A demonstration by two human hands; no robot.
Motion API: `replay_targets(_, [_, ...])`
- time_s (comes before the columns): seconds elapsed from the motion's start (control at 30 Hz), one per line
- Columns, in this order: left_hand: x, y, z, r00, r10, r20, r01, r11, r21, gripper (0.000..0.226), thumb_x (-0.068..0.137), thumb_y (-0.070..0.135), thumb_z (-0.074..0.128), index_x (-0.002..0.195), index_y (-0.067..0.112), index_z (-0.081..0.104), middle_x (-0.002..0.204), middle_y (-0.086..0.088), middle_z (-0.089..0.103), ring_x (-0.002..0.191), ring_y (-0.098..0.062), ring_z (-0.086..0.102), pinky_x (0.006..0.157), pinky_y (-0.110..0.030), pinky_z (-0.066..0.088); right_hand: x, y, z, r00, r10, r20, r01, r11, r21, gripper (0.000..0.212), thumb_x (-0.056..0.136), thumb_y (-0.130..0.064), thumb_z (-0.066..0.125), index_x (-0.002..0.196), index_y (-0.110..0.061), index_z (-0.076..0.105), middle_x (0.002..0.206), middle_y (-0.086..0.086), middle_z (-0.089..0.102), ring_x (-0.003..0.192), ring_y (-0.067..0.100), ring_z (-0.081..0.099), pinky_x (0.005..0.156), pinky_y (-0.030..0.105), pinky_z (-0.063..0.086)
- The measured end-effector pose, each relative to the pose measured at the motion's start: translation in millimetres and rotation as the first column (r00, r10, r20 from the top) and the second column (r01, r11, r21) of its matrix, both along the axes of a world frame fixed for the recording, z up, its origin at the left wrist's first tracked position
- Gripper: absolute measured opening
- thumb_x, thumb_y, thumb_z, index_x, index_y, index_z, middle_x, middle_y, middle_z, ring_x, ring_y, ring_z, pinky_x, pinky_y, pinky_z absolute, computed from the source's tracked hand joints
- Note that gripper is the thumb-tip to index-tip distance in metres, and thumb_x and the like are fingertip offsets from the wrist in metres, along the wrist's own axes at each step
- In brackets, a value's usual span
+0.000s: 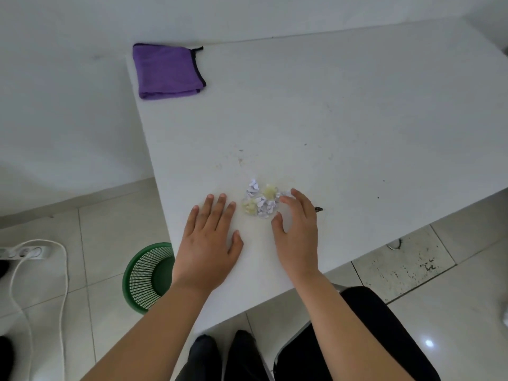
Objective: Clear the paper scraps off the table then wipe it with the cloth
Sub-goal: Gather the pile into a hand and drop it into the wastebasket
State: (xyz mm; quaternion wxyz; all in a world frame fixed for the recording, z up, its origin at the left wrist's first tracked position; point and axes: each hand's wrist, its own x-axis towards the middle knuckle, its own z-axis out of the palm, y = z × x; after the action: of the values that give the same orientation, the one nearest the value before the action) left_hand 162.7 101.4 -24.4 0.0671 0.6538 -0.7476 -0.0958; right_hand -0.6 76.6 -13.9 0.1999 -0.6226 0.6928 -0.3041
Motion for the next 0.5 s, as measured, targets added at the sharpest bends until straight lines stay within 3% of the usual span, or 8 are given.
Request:
replay_targets(0.2, [2,0,-1,0.999,-0.008,-0.033,0.007,1.0,-0.007,0.06,0.094,0.041,0.024,0.148,0.017,0.023,0.157,-0.002,0.017,0.146,-0.018,0.007,0.119,-0.034,0.002,13,-7,-3,0.999,-0.038,0.016,0.038,0.999,0.021,0.037,0.091,-0.016,0.055,0.127,-0.01,0.053,0.141,0.005,0.045,0.134,0.017,0.037,0.107,0.021,0.029])
replay_targets(0.3, [2,0,-2,0.999,-0.033,-0.043,0.033,0.999,0.008,0.062,0.094,0.042,0.016,0.15,0.018,0.011,0.159,-0.002,0.006,0.146,-0.017,-0.002,0.117,-0.032,-0.004,15,-6,-4,1.0,-0.019,-0.018,0.02,0.999,0.025,0.041,0.09,-0.02,0.056,0.13,-0.011,0.05,0.138,0.004,0.049,0.131,0.016,0.041,0.103,0.01,0.023])
replay_targets(0.4, [12,2,-5,0.996,-0.091,-0.023,0.091,0.996,0.0,0.064,0.094,0.047,0.012,0.151,0.019,0.004,0.159,-0.001,0.0,0.146,-0.015,-0.005,0.116,-0.03,-0.006,18,0,0,0.998,0.068,-0.019,-0.067,0.997,0.047,0.048,0.086,-0.022,0.063,0.131,-0.013,0.049,0.139,0.002,0.046,0.131,0.015,0.04,0.102,0.012,0.026])
replay_targets(0.5, [29,5,-6,0.986,-0.166,0.0,0.166,0.986,-0.018,0.065,0.094,0.052,0.014,0.151,0.022,0.01,0.158,0.002,0.007,0.146,-0.013,0.002,0.117,-0.028,0.0,19,7,2,0.978,0.181,-0.105,-0.179,0.984,0.027,0.038,0.085,-0.015,0.065,0.121,-0.013,0.055,0.132,0.001,0.049,0.124,0.017,0.046,0.099,0.018,0.038])
